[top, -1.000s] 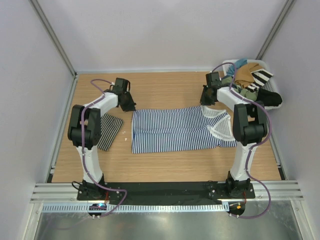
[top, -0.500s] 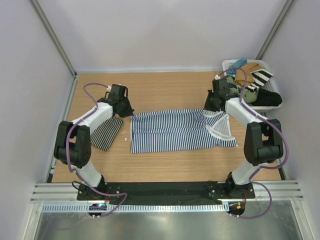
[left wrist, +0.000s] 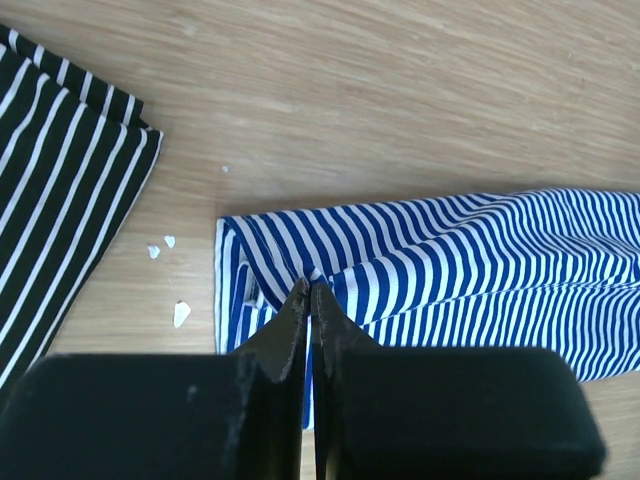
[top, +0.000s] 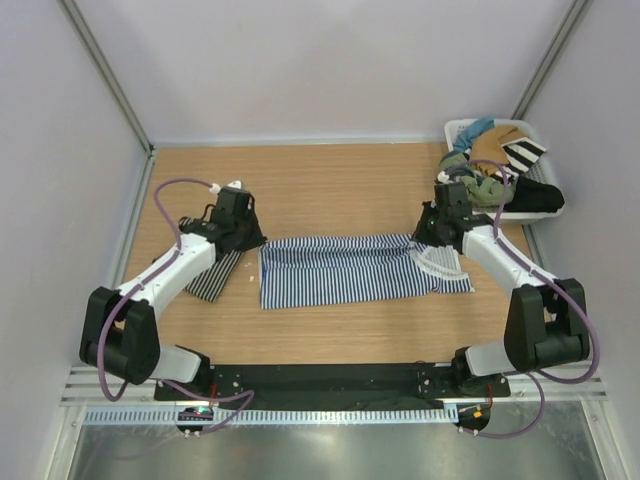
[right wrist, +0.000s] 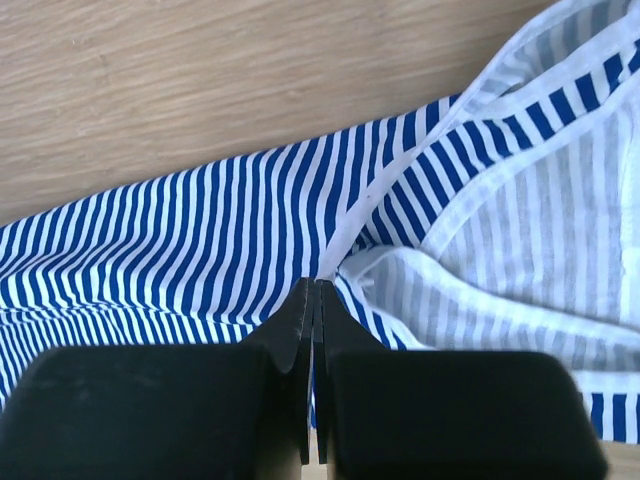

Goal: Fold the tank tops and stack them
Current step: Fold the tank top

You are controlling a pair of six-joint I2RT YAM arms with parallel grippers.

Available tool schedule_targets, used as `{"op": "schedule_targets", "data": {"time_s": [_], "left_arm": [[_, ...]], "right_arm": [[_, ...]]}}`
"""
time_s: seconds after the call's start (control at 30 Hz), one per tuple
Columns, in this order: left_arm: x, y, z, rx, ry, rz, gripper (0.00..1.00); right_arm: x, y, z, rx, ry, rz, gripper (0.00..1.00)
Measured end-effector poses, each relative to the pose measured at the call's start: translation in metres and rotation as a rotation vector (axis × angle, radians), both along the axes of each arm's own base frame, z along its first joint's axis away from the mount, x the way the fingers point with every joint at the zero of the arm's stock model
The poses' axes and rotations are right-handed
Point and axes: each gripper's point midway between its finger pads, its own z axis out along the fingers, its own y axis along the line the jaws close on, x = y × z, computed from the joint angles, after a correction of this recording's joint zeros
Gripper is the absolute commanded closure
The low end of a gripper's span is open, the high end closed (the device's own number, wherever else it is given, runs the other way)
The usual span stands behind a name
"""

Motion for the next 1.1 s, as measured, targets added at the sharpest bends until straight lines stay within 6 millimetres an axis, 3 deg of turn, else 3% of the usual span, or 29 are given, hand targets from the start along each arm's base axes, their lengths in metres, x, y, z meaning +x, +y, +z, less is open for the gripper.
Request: {"op": "schedule_targets", "data": {"time_s": [0.43, 0.67, 0.83, 1.0, 1.07, 1.1], "left_arm": [[-0.044, 0.004, -0.023, 0.043, 0.039, -0.027, 1.00], [-0.070, 0.004, -0.051, 0.066, 0.107, -0.027, 1.00], [-0.085, 0.006, -0.072, 0.082, 0.169, -0.015, 1.00], [-0.093, 0.006, -0.087, 0.103, 0.213, -0.005, 0.98], [-0.093, 0.007, -0.087, 0.106, 0.209, 0.000, 0.96], [-0.092, 0.007, -0.087, 0.108, 0.207, 0.004, 0.95]], "right_arm": [[-0.047, -0.001, -0.007, 0.034, -0.007, -0.008, 0.99], [-0.075, -0.006, -0.041, 0.053, 0.072, -0.070, 0.98], [-0.097, -0.011, -0.070, 0.067, 0.145, -0.153, 0.91], [-0.096, -0.013, -0.073, 0.077, 0.140, -0.207, 0.84], [-0.094, -0.015, -0.073, 0.072, 0.133, -0.221, 0.72], [-0.094, -0.015, -0.073, 0.069, 0.132, -0.226, 0.71]]}}
